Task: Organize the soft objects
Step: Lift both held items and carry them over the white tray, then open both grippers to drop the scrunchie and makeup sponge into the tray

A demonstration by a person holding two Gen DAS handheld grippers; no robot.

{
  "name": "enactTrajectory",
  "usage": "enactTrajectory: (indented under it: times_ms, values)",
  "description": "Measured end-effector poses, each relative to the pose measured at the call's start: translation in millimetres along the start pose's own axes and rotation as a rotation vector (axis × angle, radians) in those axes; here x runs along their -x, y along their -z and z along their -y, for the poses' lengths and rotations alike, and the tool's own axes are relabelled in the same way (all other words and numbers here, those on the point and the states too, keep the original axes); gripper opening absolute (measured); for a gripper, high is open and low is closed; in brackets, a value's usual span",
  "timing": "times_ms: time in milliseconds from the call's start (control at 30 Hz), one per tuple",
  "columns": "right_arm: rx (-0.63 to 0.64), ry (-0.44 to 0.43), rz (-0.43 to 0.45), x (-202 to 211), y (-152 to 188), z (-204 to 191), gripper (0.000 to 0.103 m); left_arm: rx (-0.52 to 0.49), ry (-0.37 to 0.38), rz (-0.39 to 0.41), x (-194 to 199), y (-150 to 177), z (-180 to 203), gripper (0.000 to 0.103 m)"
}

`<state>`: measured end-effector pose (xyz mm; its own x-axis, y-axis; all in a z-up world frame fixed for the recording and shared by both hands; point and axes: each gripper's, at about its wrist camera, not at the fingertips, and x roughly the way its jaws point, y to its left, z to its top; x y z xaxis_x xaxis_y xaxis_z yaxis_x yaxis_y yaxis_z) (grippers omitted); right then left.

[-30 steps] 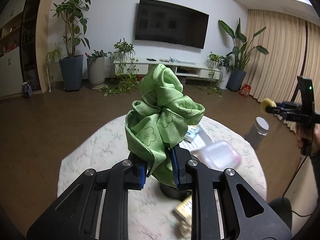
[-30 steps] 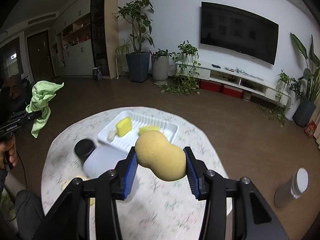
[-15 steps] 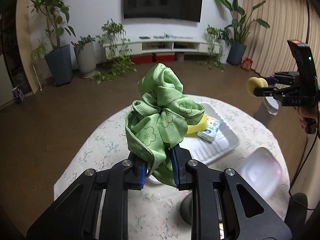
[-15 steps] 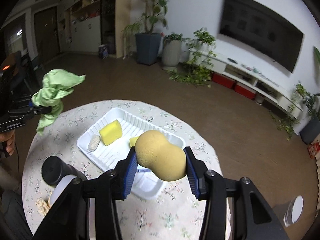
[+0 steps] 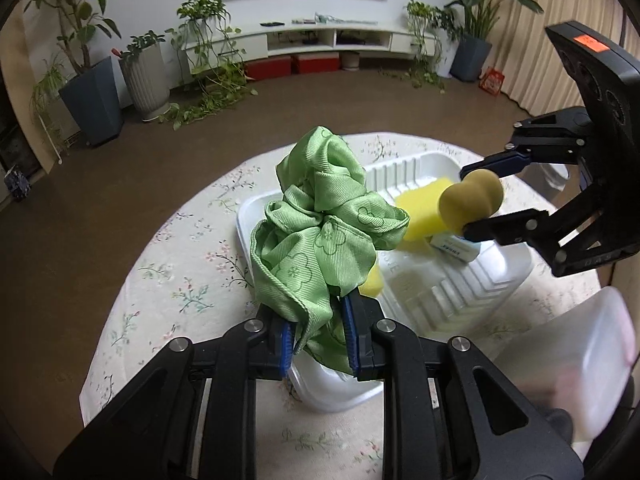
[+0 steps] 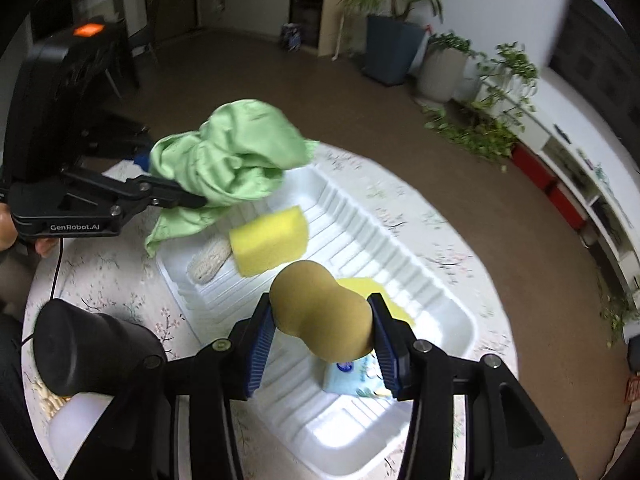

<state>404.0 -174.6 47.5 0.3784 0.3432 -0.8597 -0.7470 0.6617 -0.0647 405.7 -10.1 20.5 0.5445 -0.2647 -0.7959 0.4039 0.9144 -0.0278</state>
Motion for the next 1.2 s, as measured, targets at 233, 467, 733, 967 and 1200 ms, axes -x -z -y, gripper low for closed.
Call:
enactTrajectory:
  times_ms: [233,467,733,967,1200]
  values:
    - [0.019,-0.060,-0.032,-26,6,4,0.049,-0.036,0.012,-0.035,-22,4,8,0.019]
    - [0.056,-0.082,-0.053,-40,11,-1,0.051,-0.059,0.011,-0.056,-33,2,12,0.021]
    - [0.091,-0.055,-0.063,-43,9,-10,0.055,-0.033,0.009,-0.055,-37,0,5,0.040]
    - [0.115,-0.033,-0.061,-44,11,-17,0.057,-0.047,-0.013,-0.064,-40,5,5,0.051]
    - [0.111,-0.028,-0.048,-39,13,-21,0.068,-0.063,-0.026,-0.051,-38,6,10,0.062]
